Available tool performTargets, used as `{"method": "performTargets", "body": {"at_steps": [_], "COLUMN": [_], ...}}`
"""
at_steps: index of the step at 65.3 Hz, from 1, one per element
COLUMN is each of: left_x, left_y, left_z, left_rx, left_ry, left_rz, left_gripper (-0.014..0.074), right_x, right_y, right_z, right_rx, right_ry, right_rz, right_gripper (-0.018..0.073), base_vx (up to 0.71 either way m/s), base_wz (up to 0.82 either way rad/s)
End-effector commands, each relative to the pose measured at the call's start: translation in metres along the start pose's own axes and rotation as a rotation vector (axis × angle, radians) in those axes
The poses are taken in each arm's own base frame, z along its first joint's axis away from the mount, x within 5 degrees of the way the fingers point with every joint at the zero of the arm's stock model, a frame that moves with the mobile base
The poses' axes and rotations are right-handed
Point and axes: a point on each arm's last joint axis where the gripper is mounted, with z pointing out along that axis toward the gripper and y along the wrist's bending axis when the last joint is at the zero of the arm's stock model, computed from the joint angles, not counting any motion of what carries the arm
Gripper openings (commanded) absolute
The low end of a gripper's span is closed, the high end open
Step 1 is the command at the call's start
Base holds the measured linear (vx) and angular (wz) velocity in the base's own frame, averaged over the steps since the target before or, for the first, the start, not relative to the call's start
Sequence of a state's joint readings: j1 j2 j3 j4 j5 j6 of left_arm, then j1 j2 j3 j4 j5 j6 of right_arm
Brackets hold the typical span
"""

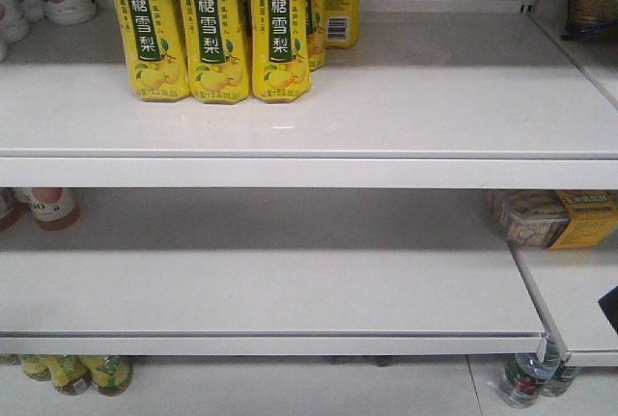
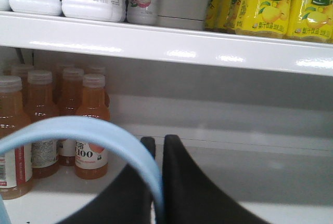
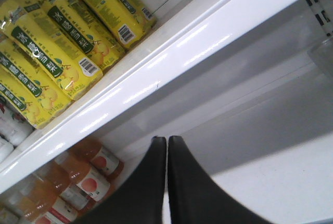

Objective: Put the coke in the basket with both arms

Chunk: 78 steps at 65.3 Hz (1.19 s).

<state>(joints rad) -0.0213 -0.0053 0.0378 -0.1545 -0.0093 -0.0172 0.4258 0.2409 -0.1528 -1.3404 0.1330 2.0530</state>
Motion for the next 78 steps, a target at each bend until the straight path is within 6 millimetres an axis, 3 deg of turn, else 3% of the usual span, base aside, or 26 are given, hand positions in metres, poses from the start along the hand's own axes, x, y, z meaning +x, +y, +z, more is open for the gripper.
{"method": "performTargets", "body": {"at_steps": [1,14,28,37,51,57,69,78], "left_x": [-0.025,-0.025,-0.025,-0.025,-0.025,-0.025,-0.025,-0.025], "left_y": [-0.003,-0.003,-0.003,-0.003,-0.003,-0.003,-0.003,-0.003], "left_z": [-0.004,-0.004,-0.004,-0.004,-0.004,-0.004,-0.004,-0.004], "left_rx": [0.007,0.007,0.007,0.007,0.007,0.007,0.007,0.007], "left_ry": [-0.201,-0.201,-0.201,-0.201,-0.201,-0.201,-0.201,-0.201], "left_rz": [0.093,0.093,0.093,0.093,0.093,0.093,0.093,0.093], "left_gripper": [-0.0006,-0.0006,-0.0006,-0.0006,-0.0006,-0.0006,-0.0006,-0.0006], "right_x": [-0.008,-0.003,0.006,0.007,0.036,0.036,0.028,0.027], "right_y": [0.006,-0.008,-0.009,-0.007,-0.035,-0.040,-0.040,-0.040], "right_z": [0.000,-0.001,-0.002,0.000,-0.008,-0.013,-0.020,-0.021], "right_rx": [-0.005,0.149,0.144,0.091,0.092,0.130,0.169,0.190], "right_ry": [-0.023,0.023,0.143,0.098,-0.001,-0.069,-0.206,-0.205], "right_rz": [0.027,0.065,-0.155,-0.211,-0.156,-0.119,-0.239,-0.454], "right_gripper": [-0.0005,-0.0005,-0.0005,-0.0005,-0.0005,-0.0005,-0.0005,-0.0005], "base_vx": [0.00,0.00,0.00,0.00,0.00,0.00,0.00,0.00], "base_wz": [0.00,0.00,0.00,0.00,0.00,0.00,0.00,0.00]}}
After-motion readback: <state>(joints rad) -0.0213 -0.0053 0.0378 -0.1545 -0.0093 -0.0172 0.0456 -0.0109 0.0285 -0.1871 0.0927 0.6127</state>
